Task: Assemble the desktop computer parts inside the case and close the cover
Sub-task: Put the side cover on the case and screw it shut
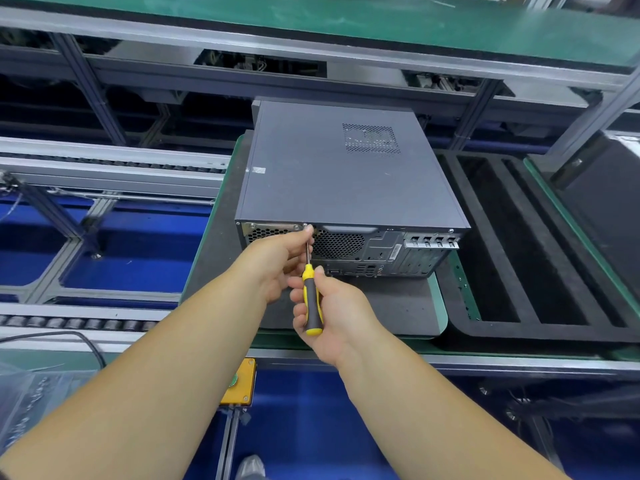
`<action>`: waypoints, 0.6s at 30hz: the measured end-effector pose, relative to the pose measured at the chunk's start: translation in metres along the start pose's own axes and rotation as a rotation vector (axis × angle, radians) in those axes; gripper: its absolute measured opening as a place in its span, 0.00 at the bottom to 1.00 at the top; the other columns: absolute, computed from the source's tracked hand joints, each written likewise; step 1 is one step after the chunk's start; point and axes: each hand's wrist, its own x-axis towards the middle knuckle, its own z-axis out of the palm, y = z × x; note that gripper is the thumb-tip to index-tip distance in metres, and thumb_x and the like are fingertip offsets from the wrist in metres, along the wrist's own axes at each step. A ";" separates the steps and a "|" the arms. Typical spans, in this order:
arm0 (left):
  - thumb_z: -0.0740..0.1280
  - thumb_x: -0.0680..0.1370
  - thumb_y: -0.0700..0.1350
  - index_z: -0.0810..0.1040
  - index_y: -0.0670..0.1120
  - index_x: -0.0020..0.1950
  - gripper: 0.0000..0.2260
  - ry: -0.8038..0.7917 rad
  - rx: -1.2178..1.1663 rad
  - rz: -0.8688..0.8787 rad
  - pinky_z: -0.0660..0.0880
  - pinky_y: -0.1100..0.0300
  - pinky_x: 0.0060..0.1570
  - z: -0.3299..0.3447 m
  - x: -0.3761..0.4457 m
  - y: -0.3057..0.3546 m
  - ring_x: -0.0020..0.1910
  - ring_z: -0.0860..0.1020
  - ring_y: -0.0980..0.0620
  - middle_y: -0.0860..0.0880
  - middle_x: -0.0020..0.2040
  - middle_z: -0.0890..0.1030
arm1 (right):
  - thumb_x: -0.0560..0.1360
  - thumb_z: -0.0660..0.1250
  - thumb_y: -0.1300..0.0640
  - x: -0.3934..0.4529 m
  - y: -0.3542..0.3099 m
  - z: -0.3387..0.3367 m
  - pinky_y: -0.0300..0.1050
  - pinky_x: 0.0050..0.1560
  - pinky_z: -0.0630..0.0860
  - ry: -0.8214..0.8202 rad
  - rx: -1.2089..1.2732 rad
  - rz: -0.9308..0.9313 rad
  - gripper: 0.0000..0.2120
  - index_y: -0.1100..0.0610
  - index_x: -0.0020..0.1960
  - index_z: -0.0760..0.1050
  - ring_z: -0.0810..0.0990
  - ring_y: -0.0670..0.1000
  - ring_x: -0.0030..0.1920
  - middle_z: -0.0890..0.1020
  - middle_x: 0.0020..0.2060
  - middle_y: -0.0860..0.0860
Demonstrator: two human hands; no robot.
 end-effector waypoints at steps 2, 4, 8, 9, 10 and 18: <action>0.68 0.78 0.49 0.84 0.44 0.47 0.09 -0.063 -0.022 0.019 0.78 0.59 0.41 -0.003 -0.001 0.001 0.37 0.81 0.55 0.50 0.38 0.83 | 0.83 0.59 0.46 0.000 -0.002 0.000 0.36 0.24 0.70 -0.031 0.061 0.028 0.21 0.63 0.52 0.80 0.72 0.46 0.25 0.77 0.29 0.53; 0.67 0.79 0.46 0.84 0.44 0.48 0.08 -0.069 -0.014 0.036 0.77 0.61 0.39 -0.005 0.000 0.002 0.37 0.81 0.56 0.50 0.39 0.84 | 0.81 0.62 0.45 -0.001 -0.002 0.000 0.36 0.24 0.69 -0.063 0.093 0.026 0.19 0.61 0.49 0.79 0.71 0.46 0.25 0.76 0.29 0.53; 0.71 0.76 0.44 0.83 0.43 0.48 0.05 -0.005 -0.078 -0.004 0.75 0.65 0.41 -0.001 0.003 0.002 0.33 0.80 0.59 0.51 0.36 0.83 | 0.75 0.74 0.52 0.000 0.002 -0.001 0.37 0.26 0.74 -0.009 0.012 -0.068 0.12 0.60 0.47 0.80 0.75 0.46 0.25 0.77 0.28 0.52; 0.72 0.75 0.44 0.83 0.43 0.48 0.05 0.005 -0.086 -0.016 0.74 0.66 0.40 0.000 0.004 0.002 0.33 0.80 0.60 0.51 0.36 0.83 | 0.74 0.74 0.52 0.001 0.002 -0.001 0.38 0.27 0.75 0.018 -0.013 -0.079 0.11 0.61 0.46 0.80 0.76 0.47 0.25 0.78 0.28 0.52; 0.72 0.75 0.44 0.83 0.43 0.47 0.05 0.013 -0.088 -0.022 0.74 0.67 0.37 0.000 0.005 0.002 0.32 0.79 0.60 0.52 0.35 0.83 | 0.75 0.74 0.52 0.001 0.002 -0.002 0.38 0.27 0.76 0.034 -0.029 -0.080 0.12 0.61 0.44 0.80 0.77 0.47 0.25 0.79 0.28 0.52; 0.74 0.74 0.45 0.78 0.45 0.39 0.08 0.072 -0.092 -0.046 0.66 0.66 0.30 0.007 0.007 0.002 0.21 0.70 0.59 0.53 0.27 0.77 | 0.82 0.61 0.45 -0.002 0.000 0.005 0.35 0.22 0.69 0.027 0.023 -0.010 0.22 0.62 0.42 0.80 0.71 0.45 0.23 0.77 0.27 0.51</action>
